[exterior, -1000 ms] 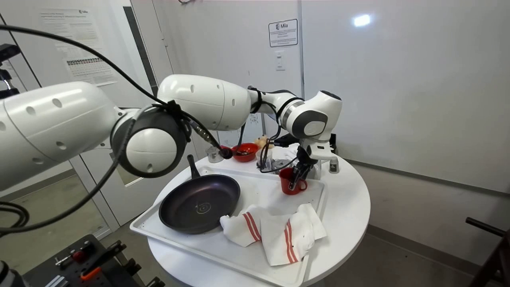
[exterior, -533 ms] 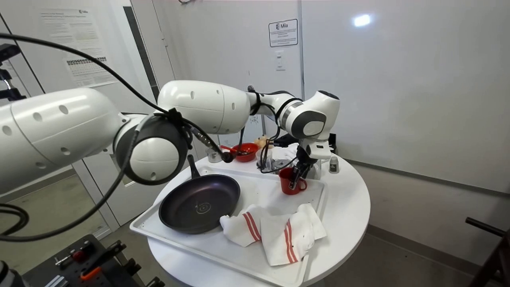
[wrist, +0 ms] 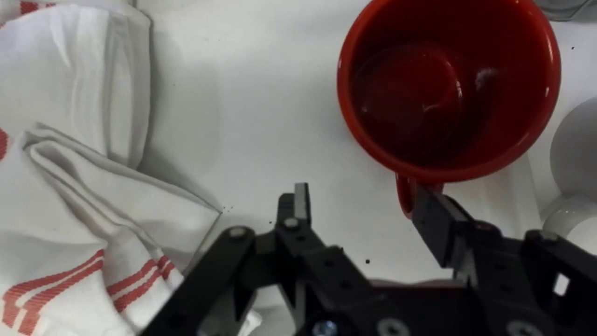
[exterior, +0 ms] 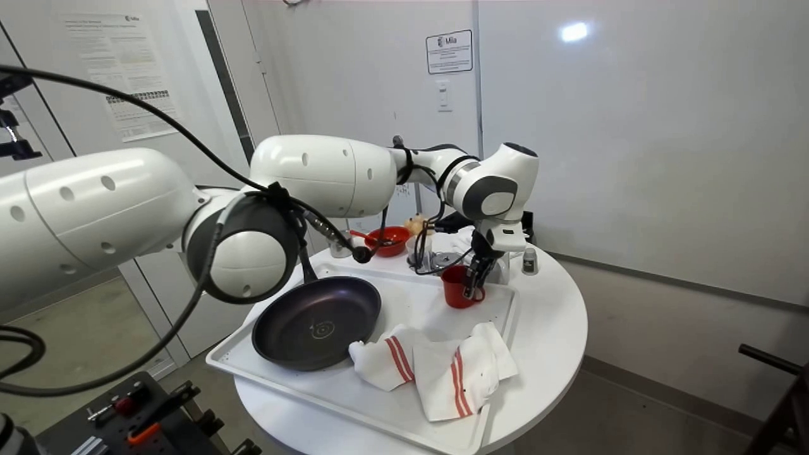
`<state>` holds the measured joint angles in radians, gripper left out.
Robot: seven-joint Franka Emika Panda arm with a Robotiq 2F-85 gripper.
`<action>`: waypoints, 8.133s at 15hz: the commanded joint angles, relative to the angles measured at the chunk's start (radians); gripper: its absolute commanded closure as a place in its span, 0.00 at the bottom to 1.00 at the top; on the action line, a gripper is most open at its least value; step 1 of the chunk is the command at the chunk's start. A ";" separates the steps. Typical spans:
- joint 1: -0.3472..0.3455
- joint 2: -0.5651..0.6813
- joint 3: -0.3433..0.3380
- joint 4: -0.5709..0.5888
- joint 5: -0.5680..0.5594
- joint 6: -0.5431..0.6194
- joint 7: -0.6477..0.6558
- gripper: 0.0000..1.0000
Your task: Move the red cup to the left
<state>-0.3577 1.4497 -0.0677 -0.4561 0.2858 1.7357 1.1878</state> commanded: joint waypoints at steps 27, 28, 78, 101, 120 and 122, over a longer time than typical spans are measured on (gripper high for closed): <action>-0.010 0.014 0.051 0.023 -0.030 0.014 0.009 0.59; -0.010 0.014 0.051 0.023 -0.030 0.015 0.009 0.62; 0.037 0.013 -0.017 0.022 -0.185 -0.063 -0.144 0.96; 0.043 -0.052 -0.084 0.050 -0.317 -0.154 -0.826 0.96; 0.032 -0.052 -0.121 0.074 -0.384 -0.135 -0.961 0.96; 0.019 -0.022 -0.116 0.117 -0.376 -0.175 -0.956 0.96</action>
<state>-0.3218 1.4037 -0.1961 -0.3764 -0.0925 1.5994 0.2494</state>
